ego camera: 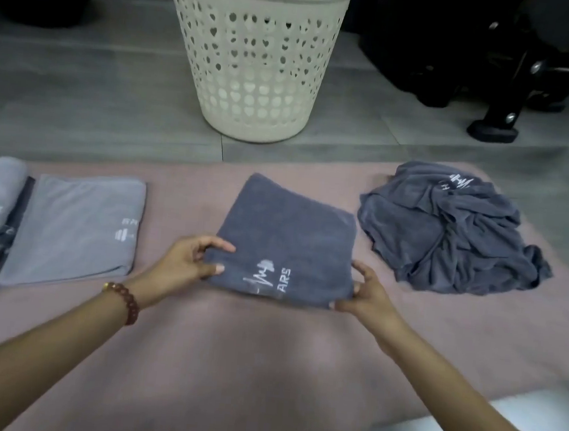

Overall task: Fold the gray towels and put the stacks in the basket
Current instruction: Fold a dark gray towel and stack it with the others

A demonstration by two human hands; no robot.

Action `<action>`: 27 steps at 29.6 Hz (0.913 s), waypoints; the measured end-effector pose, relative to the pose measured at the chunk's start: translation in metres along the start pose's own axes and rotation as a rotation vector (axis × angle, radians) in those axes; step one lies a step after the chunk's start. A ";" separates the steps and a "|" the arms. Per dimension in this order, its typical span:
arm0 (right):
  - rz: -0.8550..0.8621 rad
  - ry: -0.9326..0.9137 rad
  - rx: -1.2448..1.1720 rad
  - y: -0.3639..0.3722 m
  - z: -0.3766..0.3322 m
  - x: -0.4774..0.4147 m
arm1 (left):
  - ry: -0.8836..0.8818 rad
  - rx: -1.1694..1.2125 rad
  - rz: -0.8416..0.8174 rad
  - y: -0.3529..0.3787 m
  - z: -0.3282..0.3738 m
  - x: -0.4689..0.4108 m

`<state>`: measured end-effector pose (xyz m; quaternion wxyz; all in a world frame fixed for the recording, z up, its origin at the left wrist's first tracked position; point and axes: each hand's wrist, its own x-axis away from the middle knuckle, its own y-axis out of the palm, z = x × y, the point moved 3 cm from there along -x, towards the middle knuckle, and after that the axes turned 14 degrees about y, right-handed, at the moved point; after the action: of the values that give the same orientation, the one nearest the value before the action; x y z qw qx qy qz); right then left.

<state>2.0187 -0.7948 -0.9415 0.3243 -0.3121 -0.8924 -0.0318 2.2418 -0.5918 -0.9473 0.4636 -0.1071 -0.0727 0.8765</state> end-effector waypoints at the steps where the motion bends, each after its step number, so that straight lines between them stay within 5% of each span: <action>1: 0.005 0.086 0.055 0.007 0.031 0.004 | -0.059 -0.030 -0.035 0.013 -0.025 0.027; 6: 0.042 0.231 0.008 0.017 0.086 0.011 | -0.108 -0.055 0.010 0.036 -0.061 0.084; 11: 0.048 0.123 -0.278 0.014 0.065 -0.003 | -0.108 0.050 0.104 0.031 -0.044 0.074; 14: -0.014 0.132 -0.231 0.014 0.079 -0.001 | -0.193 0.073 0.187 0.030 -0.050 0.090; 20: -0.088 0.246 -0.089 0.000 0.107 0.001 | -0.317 0.027 -0.053 0.038 -0.053 0.112; 27: -0.018 0.222 -0.105 0.005 0.061 -0.030 | -0.397 0.061 0.131 0.039 -0.057 0.055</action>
<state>2.0057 -0.7911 -1.0082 0.4040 -0.3151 -0.8509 -0.1160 2.1946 -0.5663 -1.0180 0.3852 0.0772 -0.1287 0.9106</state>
